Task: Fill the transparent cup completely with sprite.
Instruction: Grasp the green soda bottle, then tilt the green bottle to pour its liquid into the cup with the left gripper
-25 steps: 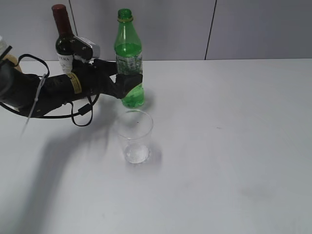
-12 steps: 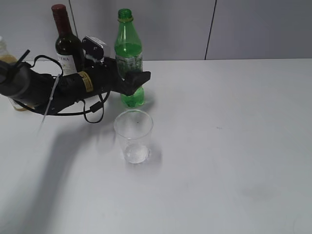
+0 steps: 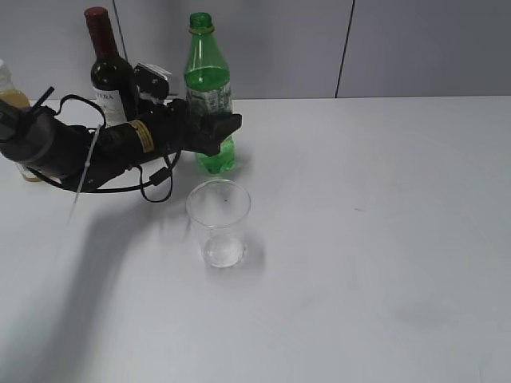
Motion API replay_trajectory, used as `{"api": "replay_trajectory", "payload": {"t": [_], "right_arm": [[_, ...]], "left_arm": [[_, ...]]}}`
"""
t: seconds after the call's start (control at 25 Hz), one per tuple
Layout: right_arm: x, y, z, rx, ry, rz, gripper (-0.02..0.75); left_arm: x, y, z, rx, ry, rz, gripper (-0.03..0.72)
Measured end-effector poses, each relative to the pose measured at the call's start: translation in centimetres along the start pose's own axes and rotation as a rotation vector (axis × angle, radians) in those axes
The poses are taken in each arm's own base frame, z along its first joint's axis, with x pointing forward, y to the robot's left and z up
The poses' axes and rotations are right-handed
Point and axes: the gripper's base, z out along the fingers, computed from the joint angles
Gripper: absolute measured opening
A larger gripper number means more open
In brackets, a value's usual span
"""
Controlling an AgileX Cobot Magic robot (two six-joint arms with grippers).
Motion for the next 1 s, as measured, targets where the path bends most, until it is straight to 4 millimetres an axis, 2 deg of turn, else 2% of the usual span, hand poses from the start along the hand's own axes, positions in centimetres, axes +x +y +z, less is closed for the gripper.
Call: {"api": "replay_trajectory", "payload": {"t": [0.24,0.44,0.8,1.0], "right_arm": [[0.0,0.0,0.0,0.000,0.000,0.000,0.584],[0.0,0.0,0.0,0.000,0.000,0.000,0.583],[0.0,0.0,0.0,-0.001,0.000,0.001,0.583],[0.0,0.0,0.0,-0.001,0.000,0.001,0.584]], "left_arm": [[-0.2,0.0,-0.1,-0.006,0.010,0.002,0.443],[-0.9,-0.6,-1.4,-0.020,0.055,-0.003,0.443],[-3.6,-1.9,-5.1,-0.094,0.052,-0.029,0.443],[-5.0,-2.7,-8.3,-0.194,0.054,0.046,0.443]]}}
